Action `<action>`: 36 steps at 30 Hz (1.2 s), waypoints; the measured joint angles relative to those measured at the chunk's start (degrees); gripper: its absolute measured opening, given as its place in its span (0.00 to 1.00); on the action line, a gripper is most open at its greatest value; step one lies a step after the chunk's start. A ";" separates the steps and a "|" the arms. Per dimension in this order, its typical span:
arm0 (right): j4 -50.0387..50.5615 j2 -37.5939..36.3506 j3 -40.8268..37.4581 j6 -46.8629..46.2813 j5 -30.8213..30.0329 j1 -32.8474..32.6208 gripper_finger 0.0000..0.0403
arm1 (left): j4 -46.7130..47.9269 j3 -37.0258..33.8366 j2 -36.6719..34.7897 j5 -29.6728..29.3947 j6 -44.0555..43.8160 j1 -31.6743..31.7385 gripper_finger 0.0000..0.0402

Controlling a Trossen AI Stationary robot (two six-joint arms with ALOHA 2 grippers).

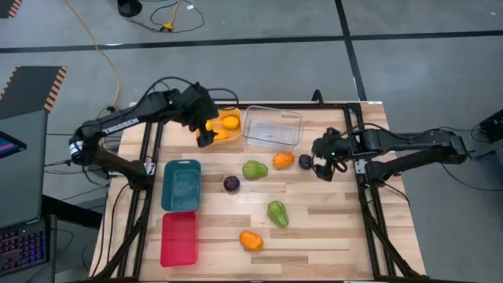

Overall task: Sort produce into baskets
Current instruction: Put the right purple plum into the transparent bin

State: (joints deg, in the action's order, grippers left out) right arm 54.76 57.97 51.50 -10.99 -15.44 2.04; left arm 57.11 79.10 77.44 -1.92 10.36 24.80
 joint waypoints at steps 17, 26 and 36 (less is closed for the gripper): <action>-16.27 2.01 -12.83 -10.41 0.51 3.61 0.96 | -7.17 -9.17 -2.13 -3.32 -2.80 -7.84 0.89; -20.32 13.20 -13.67 -13.04 -1.08 3.67 0.96 | -7.72 -9.17 -2.13 -3.44 -2.92 -8.40 0.89; -23.95 24.65 -13.67 -14.52 -2.86 4.11 0.92 | -7.74 -9.17 -2.13 -3.45 -3.12 -8.40 0.89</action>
State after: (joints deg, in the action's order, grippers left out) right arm 30.81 82.63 37.82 -25.51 -18.31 6.15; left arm 49.36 69.93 75.31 -5.37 7.24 16.40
